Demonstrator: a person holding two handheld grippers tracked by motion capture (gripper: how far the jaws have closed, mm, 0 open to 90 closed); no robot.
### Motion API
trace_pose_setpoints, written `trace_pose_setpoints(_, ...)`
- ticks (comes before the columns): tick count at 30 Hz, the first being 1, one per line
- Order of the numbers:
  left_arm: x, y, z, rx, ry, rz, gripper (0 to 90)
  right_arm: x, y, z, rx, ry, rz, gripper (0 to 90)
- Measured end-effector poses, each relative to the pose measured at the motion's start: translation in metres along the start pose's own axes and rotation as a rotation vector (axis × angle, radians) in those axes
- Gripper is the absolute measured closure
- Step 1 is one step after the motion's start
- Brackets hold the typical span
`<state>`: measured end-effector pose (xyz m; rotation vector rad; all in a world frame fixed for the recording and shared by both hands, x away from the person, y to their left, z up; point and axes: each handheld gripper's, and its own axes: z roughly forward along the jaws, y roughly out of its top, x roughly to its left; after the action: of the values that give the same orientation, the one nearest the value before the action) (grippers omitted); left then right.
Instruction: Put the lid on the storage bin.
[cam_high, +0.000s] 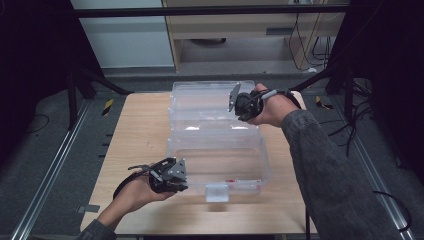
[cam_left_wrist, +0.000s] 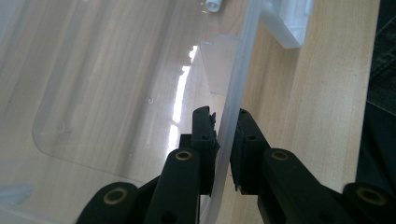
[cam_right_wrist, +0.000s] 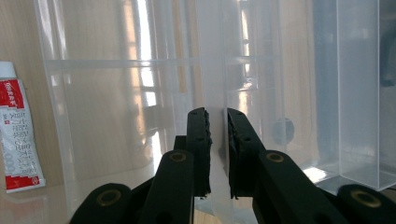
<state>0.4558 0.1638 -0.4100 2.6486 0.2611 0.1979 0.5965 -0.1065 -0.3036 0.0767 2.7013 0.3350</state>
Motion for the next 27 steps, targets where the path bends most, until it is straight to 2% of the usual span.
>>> trace_pose_setpoints(6,0.002,0.001,0.001,-0.005,0.005,-0.011,80.5,-0.004,0.001,0.001,-0.004,0.011,0.018,82.2)
trace_pose_setpoints(9,0.001,0.002,0.001,0.001,0.020,-0.016,80.4,-0.002,0.004,-0.001,0.007,0.013,0.001,83.7)
trace_pose_setpoints(12,0.001,0.003,0.001,0.002,0.027,-0.015,80.2,0.000,0.006,-0.003,0.007,0.019,0.007,84.6)
trace_pose_setpoints(16,-0.001,0.001,0.001,-0.003,0.033,-0.022,79.9,0.001,0.006,-0.007,-0.018,0.039,0.017,86.2)
trace_pose_setpoints(20,-0.001,0.001,0.002,-0.007,0.037,-0.035,79.6,0.007,0.006,-0.014,-0.034,0.051,0.006,87.1)
trace_pose_setpoints(27,-0.001,0.002,0.002,-0.007,0.041,-0.052,78.8,0.020,0.007,-0.023,-0.054,0.042,-0.018,87.5)
